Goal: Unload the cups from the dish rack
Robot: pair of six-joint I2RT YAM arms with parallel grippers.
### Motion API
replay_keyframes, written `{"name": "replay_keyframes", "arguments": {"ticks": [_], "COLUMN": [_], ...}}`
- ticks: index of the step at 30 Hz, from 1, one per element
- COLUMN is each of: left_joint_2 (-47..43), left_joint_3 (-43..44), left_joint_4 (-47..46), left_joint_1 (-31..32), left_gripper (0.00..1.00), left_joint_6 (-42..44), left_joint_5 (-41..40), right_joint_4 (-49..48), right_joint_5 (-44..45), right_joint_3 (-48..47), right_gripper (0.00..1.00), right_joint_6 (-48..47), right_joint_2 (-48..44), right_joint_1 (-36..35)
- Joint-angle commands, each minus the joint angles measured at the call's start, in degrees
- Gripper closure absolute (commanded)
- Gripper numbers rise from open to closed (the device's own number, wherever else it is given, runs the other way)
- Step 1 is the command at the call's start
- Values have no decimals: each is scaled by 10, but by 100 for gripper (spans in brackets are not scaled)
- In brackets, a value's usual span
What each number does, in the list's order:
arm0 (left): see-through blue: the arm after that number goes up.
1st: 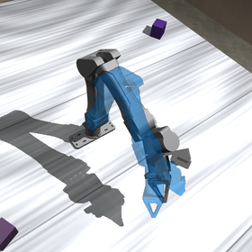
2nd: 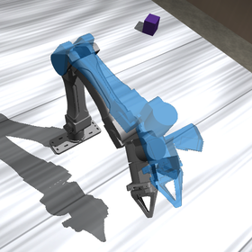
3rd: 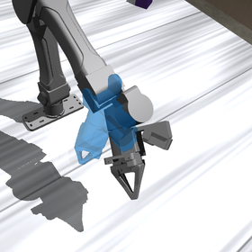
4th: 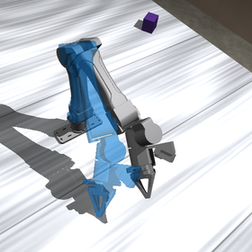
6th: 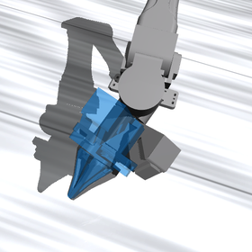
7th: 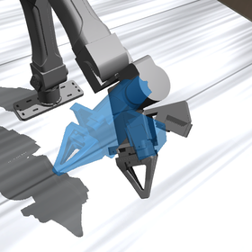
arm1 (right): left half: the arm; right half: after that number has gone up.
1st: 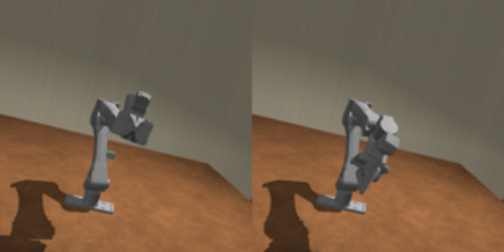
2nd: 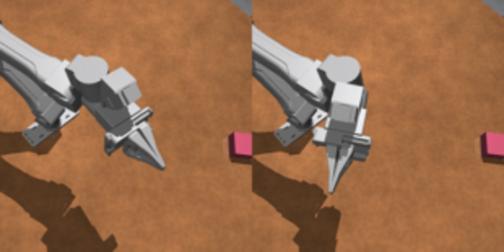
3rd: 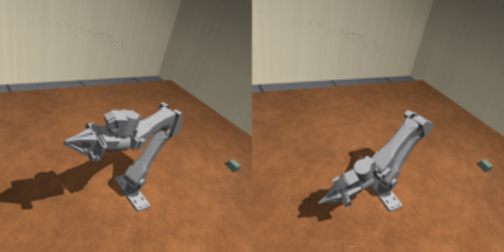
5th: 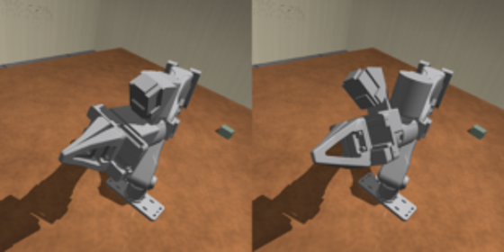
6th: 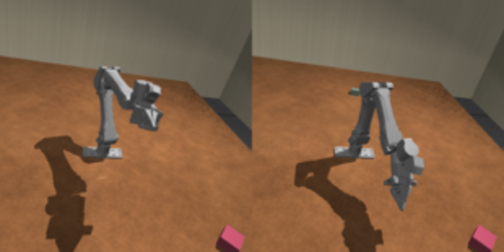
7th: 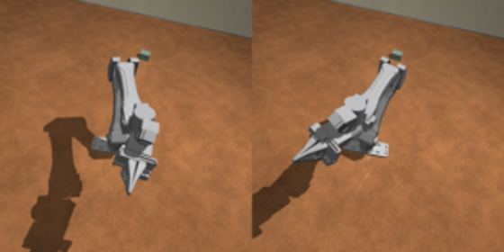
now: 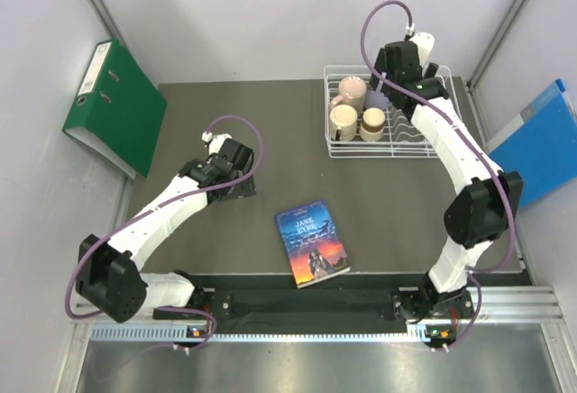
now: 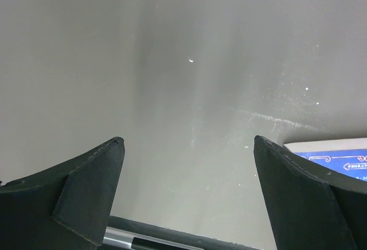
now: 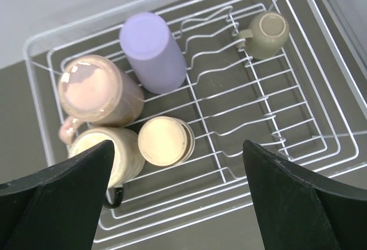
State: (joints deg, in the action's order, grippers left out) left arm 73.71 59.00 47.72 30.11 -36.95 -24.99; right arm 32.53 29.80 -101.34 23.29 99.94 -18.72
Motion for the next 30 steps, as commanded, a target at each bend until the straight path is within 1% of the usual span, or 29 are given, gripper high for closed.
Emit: {"name": "replay_keyframes", "arguments": {"ticks": [1,3,4,6,9,12,14,15,16,18,20,23,27,30], "left_joint_2": [13,18,25,32,46,54,58,59,64,69,79,95,110,118], "left_joint_3": [18,21,22,26,30,29,25,24,23,23,26,39,55,59], "left_joint_4": [-17,-18,-18,-17,-13,-11,-12,-12,-14,-17,-18,-17,-14,-15], "left_joint_1": [2,2,2,2,2,2,2,2,2,2,1,2,1,2], "left_gripper": [1,1,1,1,1,1,1,1,1,1,1,1,1,1], "left_joint_6": [-1,-1,-1,-1,-9,-15,-17,-20,-21,-22,-21,-21,-16,-17], "left_joint_5": [16,18,17,17,20,18,16,15,17,22,24,28,31,34], "right_joint_4": [-8,-20,-16,5,13,6,5,3,0,-12,-18,-25,-29,-28], "right_joint_5": [32,33,3,-21,-56,-67,-69,-73,-96,-116,-118,-117,-146,-158], "right_joint_3": [-31,-27,-30,-46,-52,-56,-60,-61,-58,-41,-29,-12,7,22], "right_gripper": [7,7,7,7,10,13,14,17,19,22,22,14,4,1], "right_joint_6": [8,10,13,45,83,84,74,63,57,48,36,23,31,28], "right_joint_2": [20,22,25,38,51,57,64,69,70,68,65,62,64,63], "right_joint_1": [-1,12,23,59,101,119,120,119,119,109,93,66,64,58]}}
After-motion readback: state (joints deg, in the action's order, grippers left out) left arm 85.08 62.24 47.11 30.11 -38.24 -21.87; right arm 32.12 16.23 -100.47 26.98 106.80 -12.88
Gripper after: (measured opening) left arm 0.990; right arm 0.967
